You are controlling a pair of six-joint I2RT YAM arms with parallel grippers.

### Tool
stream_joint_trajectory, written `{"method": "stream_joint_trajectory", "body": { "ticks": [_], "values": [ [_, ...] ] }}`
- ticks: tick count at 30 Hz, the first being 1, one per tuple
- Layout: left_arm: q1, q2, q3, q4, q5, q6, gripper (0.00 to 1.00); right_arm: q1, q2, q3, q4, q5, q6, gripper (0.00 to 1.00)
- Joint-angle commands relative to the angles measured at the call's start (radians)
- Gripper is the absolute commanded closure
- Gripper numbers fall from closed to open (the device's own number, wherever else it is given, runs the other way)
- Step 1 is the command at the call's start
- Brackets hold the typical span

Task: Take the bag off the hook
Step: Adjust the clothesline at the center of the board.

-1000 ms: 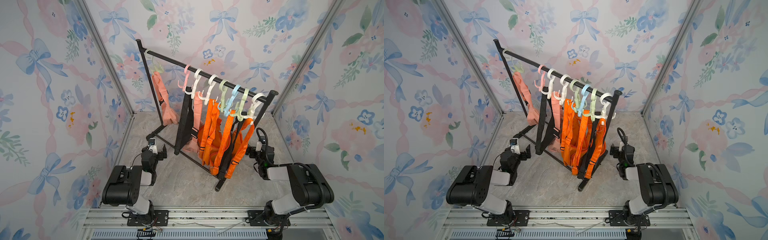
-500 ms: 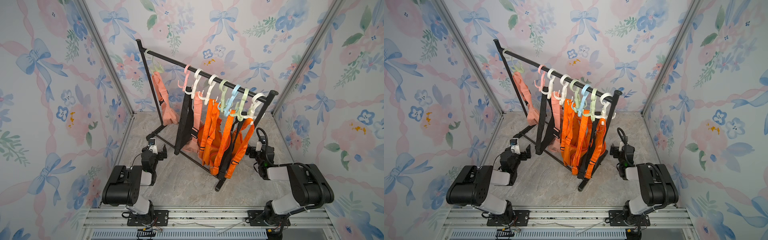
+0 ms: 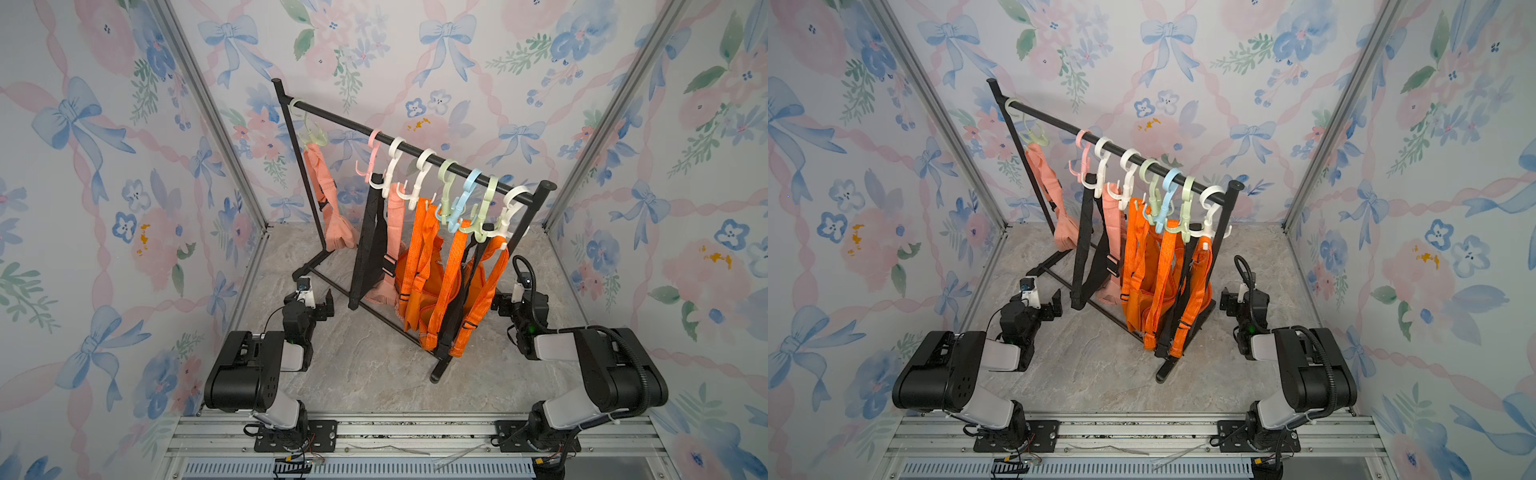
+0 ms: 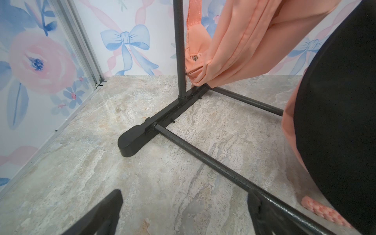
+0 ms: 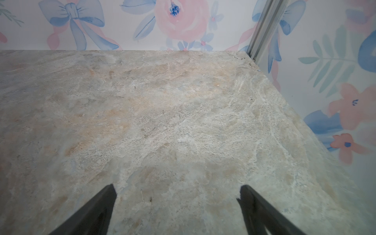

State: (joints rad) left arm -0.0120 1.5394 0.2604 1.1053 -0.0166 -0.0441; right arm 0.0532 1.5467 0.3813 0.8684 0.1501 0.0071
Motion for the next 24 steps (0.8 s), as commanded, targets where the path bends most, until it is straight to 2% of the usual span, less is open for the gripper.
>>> {"method": "stream_joint_trajectory", "body": {
  "ticks": [1, 3, 5, 7, 9, 11, 13, 14, 17, 19, 21, 24],
  "values": [
    [0.006, 0.001, 0.007, 0.016, 0.009, 0.018, 0.02, 0.000, -0.018, 0.024, -0.005, 0.023, 0.004, 0.04],
    [-0.017, -0.031, 0.043, -0.060, -0.044, 0.036, 0.02, 0.003, -0.093, 0.058, -0.144, 0.063, 0.014, 0.04],
    [-0.055, -0.093, 0.125, -0.261, -0.154, 0.036, 0.02, 0.008, -0.204, 0.111, -0.319, 0.120, 0.024, 0.03],
    [-0.073, -0.123, 0.181, -0.360, -0.208, 0.033, 0.02, 0.044, -0.296, 0.127, -0.411, 0.237, 0.006, 0.03],
    [-0.075, -0.151, 0.216, -0.400, -0.264, -0.022, 0.02, 0.090, -0.389, 0.128, -0.475, 0.362, 0.007, 0.03],
    [-0.075, -0.179, 0.241, -0.420, -0.370, -0.132, 0.02, 0.121, -0.494, 0.141, -0.588, 0.429, 0.060, 0.03],
    [-0.075, -0.196, 0.289, -0.510, -0.517, -0.289, 0.02, 0.125, -0.562, 0.194, -0.765, 0.434, 0.125, 0.04],
    [-0.074, -0.202, 0.330, -0.611, -0.607, -0.397, 0.02, 0.127, -0.590, 0.221, -0.855, 0.437, 0.147, 0.03],
    [-0.065, -0.196, 0.466, -0.912, -0.755, -0.641, 0.02, 0.154, -0.664, 0.286, -1.027, 0.442, 0.146, 0.03],
    [-0.060, -0.185, 0.532, -0.995, -0.764, -0.679, 0.02, 0.187, -0.725, 0.306, -1.087, 0.436, 0.139, 0.01],
    [-0.057, -0.179, 0.539, -0.974, -0.711, -0.648, 0.02, 0.221, -0.797, 0.318, -1.124, 0.398, 0.135, 0.08],
    [-0.054, -0.178, 0.543, -0.932, -0.590, -0.597, 0.02, 0.252, -0.869, 0.362, -1.182, 0.247, 0.119, 0.26]
  ]
}}
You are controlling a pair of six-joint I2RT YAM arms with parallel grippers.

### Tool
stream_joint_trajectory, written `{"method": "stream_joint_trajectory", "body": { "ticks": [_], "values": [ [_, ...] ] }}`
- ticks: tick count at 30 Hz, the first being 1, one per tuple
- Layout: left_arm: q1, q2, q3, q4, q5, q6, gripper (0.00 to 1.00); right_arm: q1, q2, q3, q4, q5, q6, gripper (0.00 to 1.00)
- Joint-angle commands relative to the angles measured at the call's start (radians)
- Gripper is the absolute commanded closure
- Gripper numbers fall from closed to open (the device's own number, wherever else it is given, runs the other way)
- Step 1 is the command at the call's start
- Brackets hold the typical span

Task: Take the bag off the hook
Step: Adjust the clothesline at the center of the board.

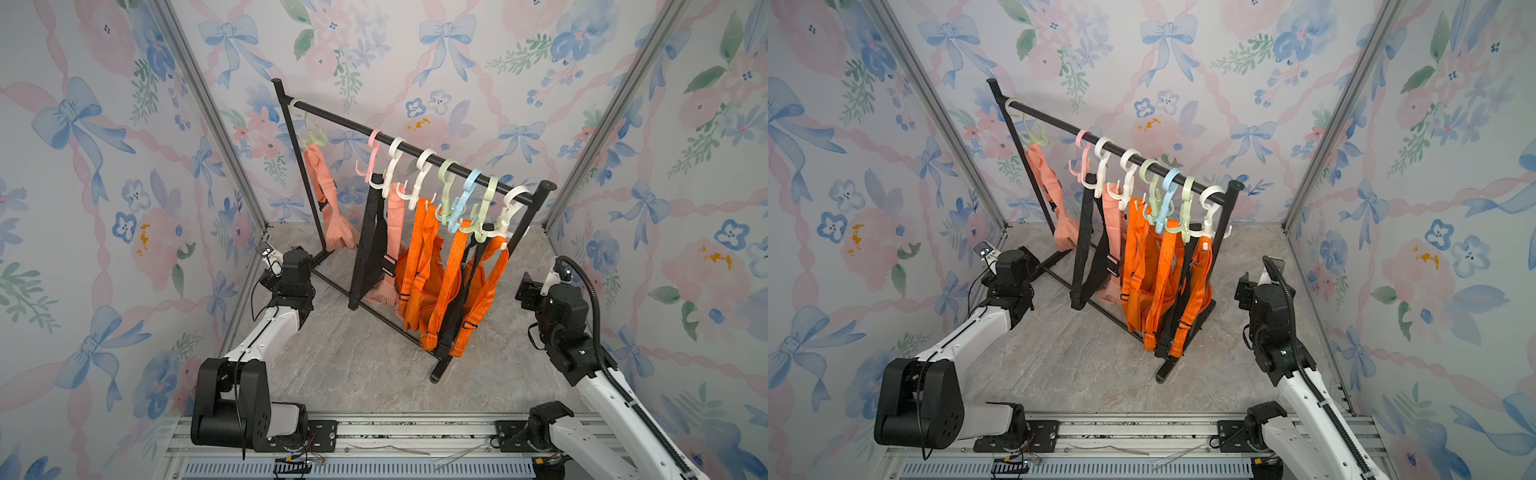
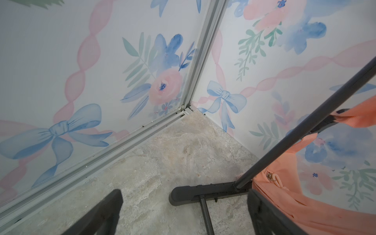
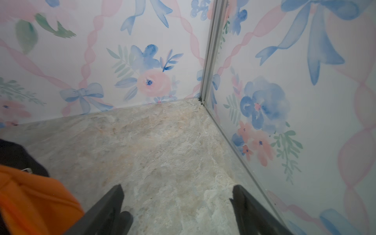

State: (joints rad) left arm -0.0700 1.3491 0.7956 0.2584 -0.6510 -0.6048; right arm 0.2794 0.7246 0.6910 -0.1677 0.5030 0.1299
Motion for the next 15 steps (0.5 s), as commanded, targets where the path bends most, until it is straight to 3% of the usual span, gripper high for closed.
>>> {"method": "stream_joint_trajectory", "body": {
  "ticks": [1, 5, 10, 15],
  "values": [
    [0.004, 0.009, 0.010, -0.077, 0.072, -0.031, 0.02, 0.035, -0.058, 0.075, -0.167, -0.171, -0.016, 0.30],
    [0.006, -0.020, 0.006, -0.026, 0.177, -0.014, 0.02, 0.088, -0.036, 0.185, -0.265, -0.337, -0.048, 0.37],
    [0.004, -0.018, 0.056, -0.025, 0.271, 0.023, 0.04, 0.204, 0.013, 0.301, -0.331, -0.348, -0.090, 0.30],
    [0.003, 0.011, 0.098, -0.024, 0.378, 0.065, 0.11, 0.264, 0.079, 0.383, -0.330, -0.376, -0.114, 0.27]
  ]
}}
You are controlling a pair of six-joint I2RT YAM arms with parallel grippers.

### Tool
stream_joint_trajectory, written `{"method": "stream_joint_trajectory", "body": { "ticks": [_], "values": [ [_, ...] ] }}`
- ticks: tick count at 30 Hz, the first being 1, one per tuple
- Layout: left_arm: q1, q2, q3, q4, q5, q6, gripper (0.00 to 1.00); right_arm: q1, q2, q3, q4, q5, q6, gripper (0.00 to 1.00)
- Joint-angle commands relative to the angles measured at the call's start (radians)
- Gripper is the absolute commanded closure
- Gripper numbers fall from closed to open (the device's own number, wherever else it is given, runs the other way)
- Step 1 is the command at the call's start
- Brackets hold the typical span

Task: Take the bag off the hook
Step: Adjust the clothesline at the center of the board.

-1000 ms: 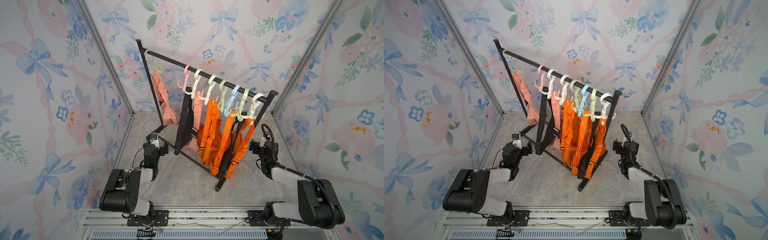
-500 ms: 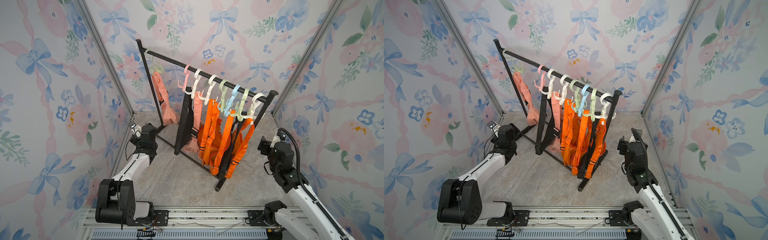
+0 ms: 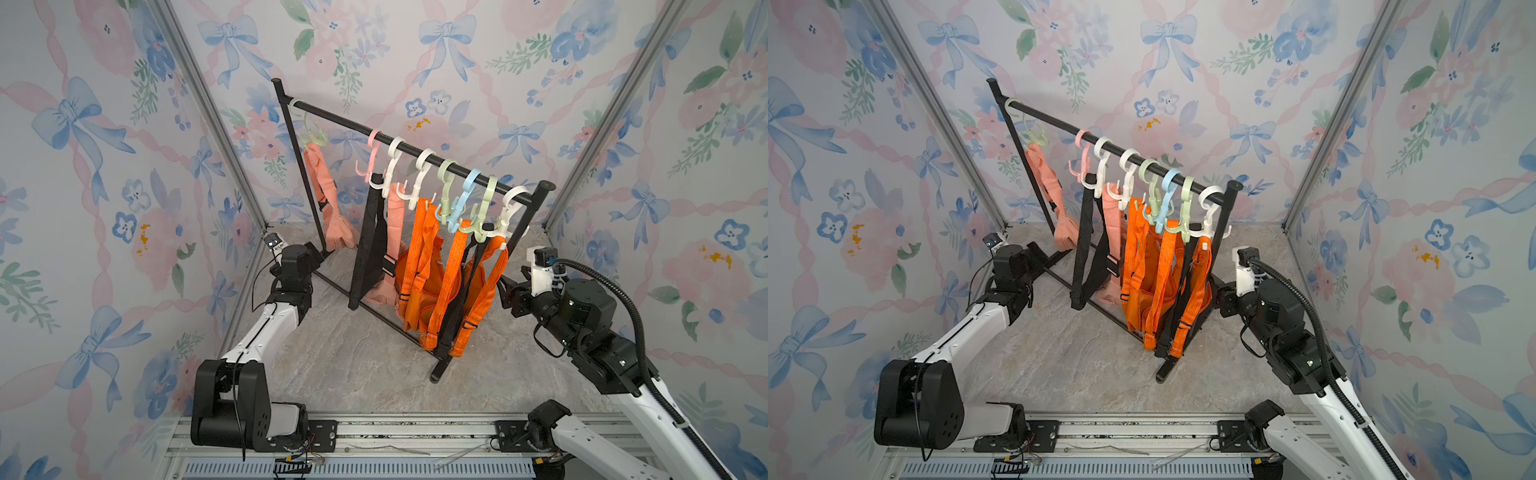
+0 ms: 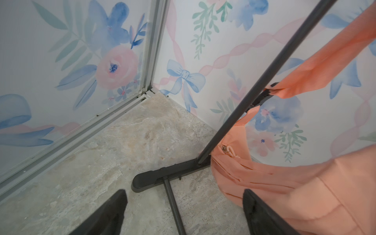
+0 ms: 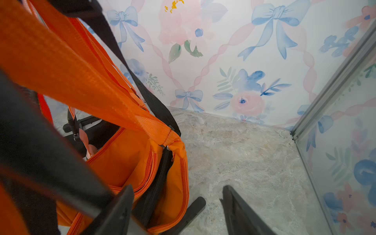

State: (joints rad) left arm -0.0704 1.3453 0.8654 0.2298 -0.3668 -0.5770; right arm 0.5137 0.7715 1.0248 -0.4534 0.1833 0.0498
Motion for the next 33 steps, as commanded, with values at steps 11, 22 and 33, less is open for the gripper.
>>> {"method": "stream_joint_trajectory", "body": {
  "ticks": [11, 22, 33],
  "values": [
    [-0.014, 0.103, 0.112, 0.006, 0.161, 0.097, 0.11, 0.092, 0.086, 0.153, -0.061, 0.101, -0.043, 0.26],
    [-0.011, 0.156, 0.196, 0.000, 0.168, 0.078, 0.11, 0.095, -0.066, 0.314, -0.390, 0.059, -0.020, 0.35],
    [0.023, 0.140, 0.195, -0.022, 0.220, 0.015, 0.16, 0.204, 0.057, 0.300, -0.255, -0.126, 0.022, 0.39]
  ]
}}
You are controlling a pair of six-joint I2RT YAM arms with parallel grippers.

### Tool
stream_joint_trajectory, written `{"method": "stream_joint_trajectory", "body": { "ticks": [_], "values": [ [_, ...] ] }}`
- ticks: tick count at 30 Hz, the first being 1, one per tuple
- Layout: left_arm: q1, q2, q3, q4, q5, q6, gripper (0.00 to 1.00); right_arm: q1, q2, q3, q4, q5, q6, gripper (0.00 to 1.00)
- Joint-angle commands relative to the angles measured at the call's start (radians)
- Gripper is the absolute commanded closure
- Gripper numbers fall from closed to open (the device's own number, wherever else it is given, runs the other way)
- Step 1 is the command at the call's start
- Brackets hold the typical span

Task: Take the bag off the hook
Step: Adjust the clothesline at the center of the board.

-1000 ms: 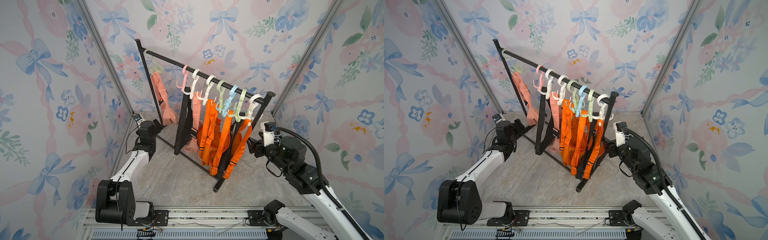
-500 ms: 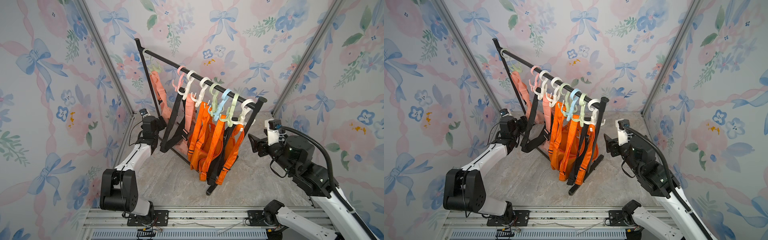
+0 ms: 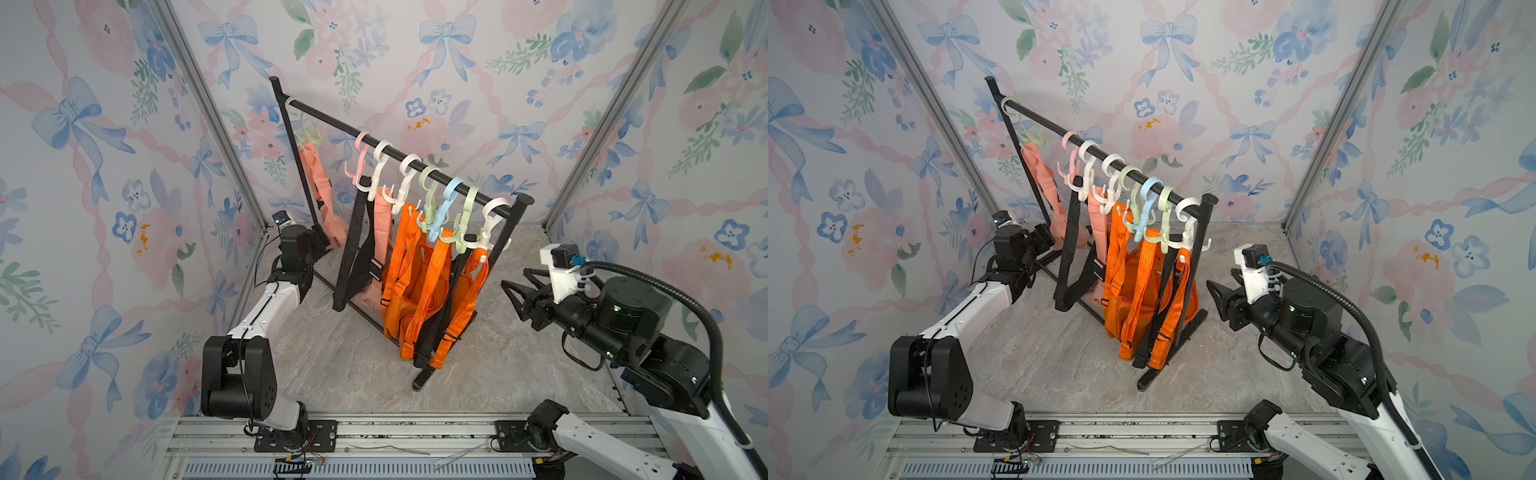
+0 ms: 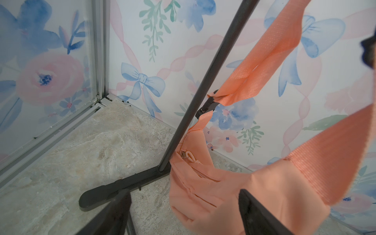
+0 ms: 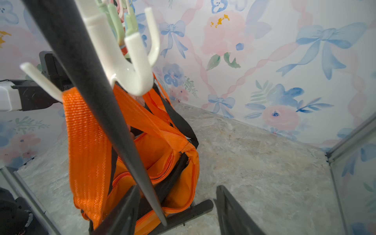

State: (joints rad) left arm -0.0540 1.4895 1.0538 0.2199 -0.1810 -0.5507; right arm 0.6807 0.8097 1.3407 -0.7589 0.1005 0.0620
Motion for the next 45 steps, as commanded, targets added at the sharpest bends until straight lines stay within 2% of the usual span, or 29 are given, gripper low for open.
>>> {"method": "stream_joint_trajectory", "body": {
  "ticks": [1, 6, 10, 15, 26, 32, 34, 36, 42, 45],
  "values": [
    [0.008, -0.003, 0.006, -0.013, 0.038, -0.011, 0.16, 0.057, 0.030, -0.023, 0.074, -0.037, 0.004, 0.38],
    [0.014, 0.007, 0.006, -0.011, 0.040, -0.018, 0.14, 0.102, 0.060, -0.077, 0.192, 0.009, -0.022, 0.39],
    [0.019, 0.020, 0.015, -0.008, 0.060, -0.017, 0.13, 0.099, 0.086, -0.113, 0.268, 0.060, -0.057, 0.53],
    [0.020, 0.020, 0.028, -0.013, 0.066, -0.023, 0.11, 0.057, 0.100, -0.151, 0.353, 0.046, -0.084, 0.65],
    [0.028, 0.063, 0.111, -0.040, 0.069, 0.007, 0.10, -0.341, 0.146, -0.190, 0.490, -0.181, 0.024, 0.69],
    [0.025, 0.138, 0.182, -0.039, 0.085, 0.028, 0.09, -0.574, 0.253, -0.126, 0.504, -0.254, 0.133, 0.70],
    [0.018, 0.168, 0.219, -0.053, 0.101, 0.038, 0.09, -0.622, 0.305, -0.101, 0.514, -0.268, 0.156, 0.69],
    [0.008, 0.203, 0.274, -0.085, 0.107, 0.050, 0.02, -0.663, 0.354, -0.078, 0.530, -0.275, 0.183, 0.69],
    [-0.041, 0.290, 0.391, -0.145, 0.108, 0.120, 0.02, -0.773, 0.482, -0.019, 0.630, -0.361, 0.264, 0.67],
    [-0.050, 0.331, 0.439, -0.167, 0.113, 0.129, 0.07, -0.803, 0.555, 0.033, 0.658, -0.400, 0.289, 0.66]
  ]
}}
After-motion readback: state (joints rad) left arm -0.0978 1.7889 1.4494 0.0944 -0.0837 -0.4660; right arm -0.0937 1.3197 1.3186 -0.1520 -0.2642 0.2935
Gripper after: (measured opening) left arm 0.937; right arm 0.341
